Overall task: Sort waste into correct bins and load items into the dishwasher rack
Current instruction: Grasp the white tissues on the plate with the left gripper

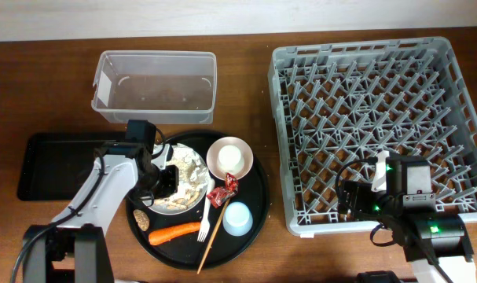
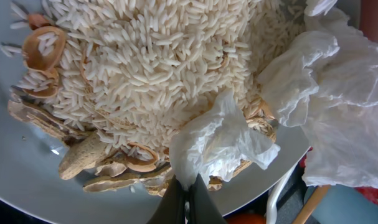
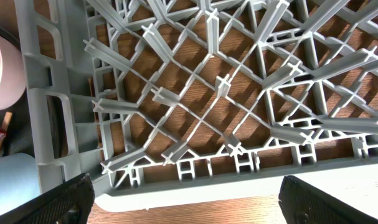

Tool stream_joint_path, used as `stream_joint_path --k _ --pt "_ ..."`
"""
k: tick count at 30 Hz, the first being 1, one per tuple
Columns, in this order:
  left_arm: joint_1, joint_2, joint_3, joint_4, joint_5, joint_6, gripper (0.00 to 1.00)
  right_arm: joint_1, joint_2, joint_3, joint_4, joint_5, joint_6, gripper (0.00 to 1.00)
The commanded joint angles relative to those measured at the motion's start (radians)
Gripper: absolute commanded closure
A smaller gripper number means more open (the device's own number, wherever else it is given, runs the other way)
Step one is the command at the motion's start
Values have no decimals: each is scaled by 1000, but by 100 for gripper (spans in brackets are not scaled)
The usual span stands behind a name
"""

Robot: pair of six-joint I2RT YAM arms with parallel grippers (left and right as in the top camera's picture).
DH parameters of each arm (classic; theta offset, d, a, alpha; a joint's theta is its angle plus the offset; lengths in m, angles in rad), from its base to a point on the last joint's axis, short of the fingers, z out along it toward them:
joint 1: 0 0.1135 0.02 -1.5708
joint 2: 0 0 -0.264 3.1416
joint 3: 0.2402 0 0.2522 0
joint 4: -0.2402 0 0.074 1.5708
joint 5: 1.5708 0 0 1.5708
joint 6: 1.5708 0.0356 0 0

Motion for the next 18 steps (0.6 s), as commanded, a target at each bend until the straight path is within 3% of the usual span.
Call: stream_joint_path --k 1,4,9,13,15,17,18 --pt "-6 -14 65 -64 4 2 99 -3 -3 16 0 16 8 2" --pt "-6 -85 331 -121 3 3 99 -3 -3 16 0 16 8 2" --pt "-6 0 403 362 -110 3 99 -3 -3 16 0 15 8 2" --pt "-6 217 403 588 -109 2 99 -3 -3 16 0 15 8 2" --pt "-6 234 404 617 -109 2 57 -3 -3 16 0 16 8 1" --pt "-5 198 426 583 -109 3 29 -3 -3 16 0 16 8 2" --pt "-6 164 434 537 -109 3 7 -3 -3 16 0 16 8 2"
